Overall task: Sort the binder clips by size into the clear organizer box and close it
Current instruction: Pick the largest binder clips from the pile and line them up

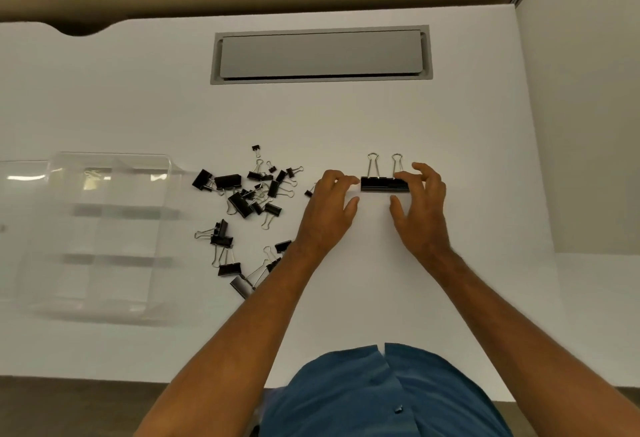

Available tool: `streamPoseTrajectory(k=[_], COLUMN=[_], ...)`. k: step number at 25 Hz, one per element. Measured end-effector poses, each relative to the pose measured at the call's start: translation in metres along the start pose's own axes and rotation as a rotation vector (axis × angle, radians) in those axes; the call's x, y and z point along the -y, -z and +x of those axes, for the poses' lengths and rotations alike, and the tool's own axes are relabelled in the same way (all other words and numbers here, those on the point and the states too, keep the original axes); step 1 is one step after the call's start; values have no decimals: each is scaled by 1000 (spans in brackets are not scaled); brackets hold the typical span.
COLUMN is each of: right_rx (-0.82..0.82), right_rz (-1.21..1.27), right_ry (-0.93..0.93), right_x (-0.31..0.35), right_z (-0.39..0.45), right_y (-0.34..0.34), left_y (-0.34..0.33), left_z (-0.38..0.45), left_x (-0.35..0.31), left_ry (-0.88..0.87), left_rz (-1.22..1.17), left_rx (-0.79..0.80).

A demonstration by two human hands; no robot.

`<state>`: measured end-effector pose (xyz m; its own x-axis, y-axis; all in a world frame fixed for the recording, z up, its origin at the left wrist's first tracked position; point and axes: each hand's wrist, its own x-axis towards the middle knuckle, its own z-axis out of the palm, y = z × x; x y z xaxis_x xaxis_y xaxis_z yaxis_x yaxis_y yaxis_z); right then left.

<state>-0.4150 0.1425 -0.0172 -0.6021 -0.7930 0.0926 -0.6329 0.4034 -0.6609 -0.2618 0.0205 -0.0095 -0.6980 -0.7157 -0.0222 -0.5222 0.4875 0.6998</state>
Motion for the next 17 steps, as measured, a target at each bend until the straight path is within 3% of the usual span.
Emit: streamPoseTrajectory(k=[5,11,14,17], right_rx=[27,203,296,363], right_rz=[62,126,129,43], right_ry=[32,110,133,170], right_x=[46,122,159,184], right_z=[-18,-25,-25,-23], right_y=[-21,-67,-93,-122], left_y=[58,128,152,167], left_z=[-40,-53,-45,-28], left_x=[48,105,125,138], left_ry=[71,204,206,194], left_rz=[17,95,139,255], left_rx=[-145,-250,-227,-86])
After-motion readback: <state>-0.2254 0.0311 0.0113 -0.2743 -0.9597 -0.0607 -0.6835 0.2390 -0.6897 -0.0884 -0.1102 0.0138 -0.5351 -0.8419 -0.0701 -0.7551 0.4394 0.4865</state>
